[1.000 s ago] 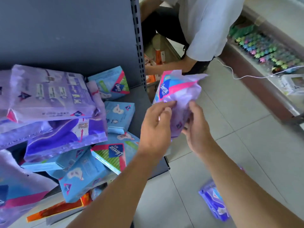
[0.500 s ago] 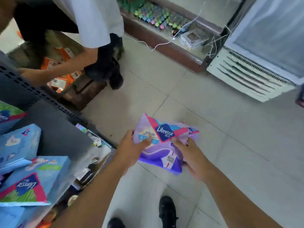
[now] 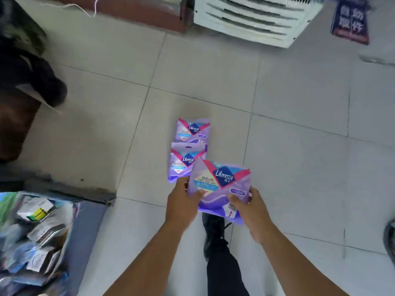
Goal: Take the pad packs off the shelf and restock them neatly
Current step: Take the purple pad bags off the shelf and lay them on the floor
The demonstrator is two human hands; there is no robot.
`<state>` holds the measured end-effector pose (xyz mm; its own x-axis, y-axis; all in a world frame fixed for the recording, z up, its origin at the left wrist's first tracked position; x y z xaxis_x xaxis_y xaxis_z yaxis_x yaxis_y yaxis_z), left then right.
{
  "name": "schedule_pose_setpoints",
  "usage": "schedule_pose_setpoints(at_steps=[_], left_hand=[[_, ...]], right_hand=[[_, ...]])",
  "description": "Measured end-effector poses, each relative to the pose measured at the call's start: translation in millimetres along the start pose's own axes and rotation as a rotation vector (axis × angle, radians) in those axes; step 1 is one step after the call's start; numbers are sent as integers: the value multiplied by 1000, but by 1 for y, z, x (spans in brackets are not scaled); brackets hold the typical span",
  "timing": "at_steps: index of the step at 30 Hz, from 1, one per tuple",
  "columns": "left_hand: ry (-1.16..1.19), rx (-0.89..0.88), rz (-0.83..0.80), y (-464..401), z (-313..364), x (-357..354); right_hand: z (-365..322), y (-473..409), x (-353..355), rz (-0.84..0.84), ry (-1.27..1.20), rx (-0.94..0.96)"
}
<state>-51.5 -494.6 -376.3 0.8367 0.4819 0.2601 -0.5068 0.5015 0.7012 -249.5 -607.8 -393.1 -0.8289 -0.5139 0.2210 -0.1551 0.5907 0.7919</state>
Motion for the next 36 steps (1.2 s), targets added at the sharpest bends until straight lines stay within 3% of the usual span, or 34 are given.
schedule_pose_setpoints(at_steps=[9,12,15,18,21,24,31,33,36], left_hand=[[21,-105,-85,-228,41,-119],[-107,-167,114,-278,39,-96],[-466,-182,320,-319,14,-54],[-567,-109,337,-354,-21,-28],[-501,-12,244,-376,-53,-27],[-418,-52,259,-387,-56,-25],[-451,19,205,-377,-49,-10],[-457,31,267,-353,-38,3],[-545,-49,321,-299,-11,22]], right_hand=[[-52,-247,74,173,-97,226],[-50,-314,81,219,-77,265],[-21,-370,64,223,21,252],[14,-406,29,171,163,197],[28,-424,-4,129,244,195],[26,-433,-19,115,311,214],[7,-411,-15,134,659,106],[-21,-377,-20,141,798,199],[-70,-299,-52,59,982,487]])
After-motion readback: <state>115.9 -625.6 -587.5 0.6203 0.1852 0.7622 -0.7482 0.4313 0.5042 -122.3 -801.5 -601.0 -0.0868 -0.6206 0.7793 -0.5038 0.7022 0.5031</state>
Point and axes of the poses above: each hand's wrist, its own y-axis away from the middle knuckle, its own x-axis out of the back of the hand, z = x × y, the point moved 10 cm from there along -y, towards the middle knuckle, and after that the axes turned 3 degrees about -z, right-handed, at the moved point
